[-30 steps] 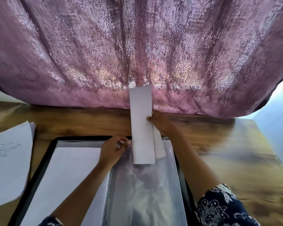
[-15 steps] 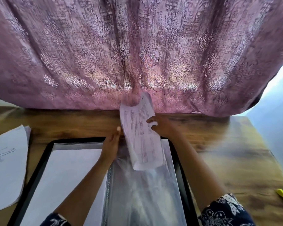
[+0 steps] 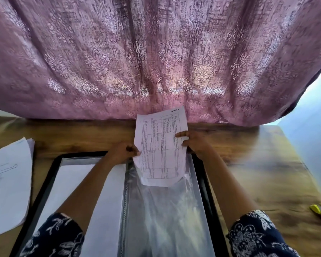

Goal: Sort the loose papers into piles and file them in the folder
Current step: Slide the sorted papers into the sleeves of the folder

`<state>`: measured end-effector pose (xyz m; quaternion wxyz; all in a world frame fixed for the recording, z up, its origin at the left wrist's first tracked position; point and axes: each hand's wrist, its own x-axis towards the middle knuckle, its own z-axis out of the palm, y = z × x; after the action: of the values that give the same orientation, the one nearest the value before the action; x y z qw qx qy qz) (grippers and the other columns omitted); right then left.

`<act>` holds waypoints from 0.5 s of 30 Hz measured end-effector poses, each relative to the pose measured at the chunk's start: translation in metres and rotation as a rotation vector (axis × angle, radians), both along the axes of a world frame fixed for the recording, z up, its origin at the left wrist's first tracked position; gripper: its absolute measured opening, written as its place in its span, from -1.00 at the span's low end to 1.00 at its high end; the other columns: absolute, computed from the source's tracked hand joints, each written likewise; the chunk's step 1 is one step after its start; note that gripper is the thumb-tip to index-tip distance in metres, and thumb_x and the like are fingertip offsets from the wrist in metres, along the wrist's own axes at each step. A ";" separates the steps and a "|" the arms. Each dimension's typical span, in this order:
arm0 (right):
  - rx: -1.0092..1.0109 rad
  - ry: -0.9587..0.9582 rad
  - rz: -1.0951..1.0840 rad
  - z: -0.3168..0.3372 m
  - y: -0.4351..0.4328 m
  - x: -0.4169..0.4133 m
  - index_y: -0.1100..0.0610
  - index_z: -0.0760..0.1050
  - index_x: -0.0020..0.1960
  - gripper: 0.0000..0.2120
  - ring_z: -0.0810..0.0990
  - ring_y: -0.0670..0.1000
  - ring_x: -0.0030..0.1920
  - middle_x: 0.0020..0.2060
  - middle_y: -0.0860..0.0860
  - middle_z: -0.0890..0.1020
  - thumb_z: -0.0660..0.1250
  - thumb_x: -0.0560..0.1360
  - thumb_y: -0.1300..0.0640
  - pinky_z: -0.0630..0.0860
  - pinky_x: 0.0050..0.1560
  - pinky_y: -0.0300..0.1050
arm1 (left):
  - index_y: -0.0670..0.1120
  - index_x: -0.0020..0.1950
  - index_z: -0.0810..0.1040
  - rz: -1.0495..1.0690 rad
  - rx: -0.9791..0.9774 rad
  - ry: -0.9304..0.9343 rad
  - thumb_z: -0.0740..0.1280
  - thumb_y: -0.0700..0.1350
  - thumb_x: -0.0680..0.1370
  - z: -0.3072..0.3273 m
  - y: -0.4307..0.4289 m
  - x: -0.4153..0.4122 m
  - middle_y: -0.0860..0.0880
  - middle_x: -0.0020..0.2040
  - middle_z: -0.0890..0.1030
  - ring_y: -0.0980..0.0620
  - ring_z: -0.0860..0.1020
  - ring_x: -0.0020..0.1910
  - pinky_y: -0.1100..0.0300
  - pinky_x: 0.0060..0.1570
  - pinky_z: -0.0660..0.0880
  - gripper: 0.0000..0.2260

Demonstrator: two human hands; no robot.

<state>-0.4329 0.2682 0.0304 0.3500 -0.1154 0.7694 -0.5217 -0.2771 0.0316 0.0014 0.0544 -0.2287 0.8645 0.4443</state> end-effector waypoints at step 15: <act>0.507 0.842 0.637 -0.036 0.000 0.162 0.02 -0.11 0.57 -0.17 -0.13 -0.03 0.55 0.51 -0.11 -0.18 -0.34 0.43 -0.40 -0.15 0.52 0.17 | -0.05 0.47 0.36 -0.137 -0.750 0.417 0.20 0.05 0.50 -0.041 0.047 0.065 -0.15 0.45 0.39 -0.12 0.34 0.41 -0.05 0.31 0.35 -0.47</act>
<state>-0.2705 0.2683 -0.0054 0.1705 -0.4511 0.8703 -0.0997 -0.2123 0.0786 -0.0397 -0.1790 -0.0801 0.9717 0.1316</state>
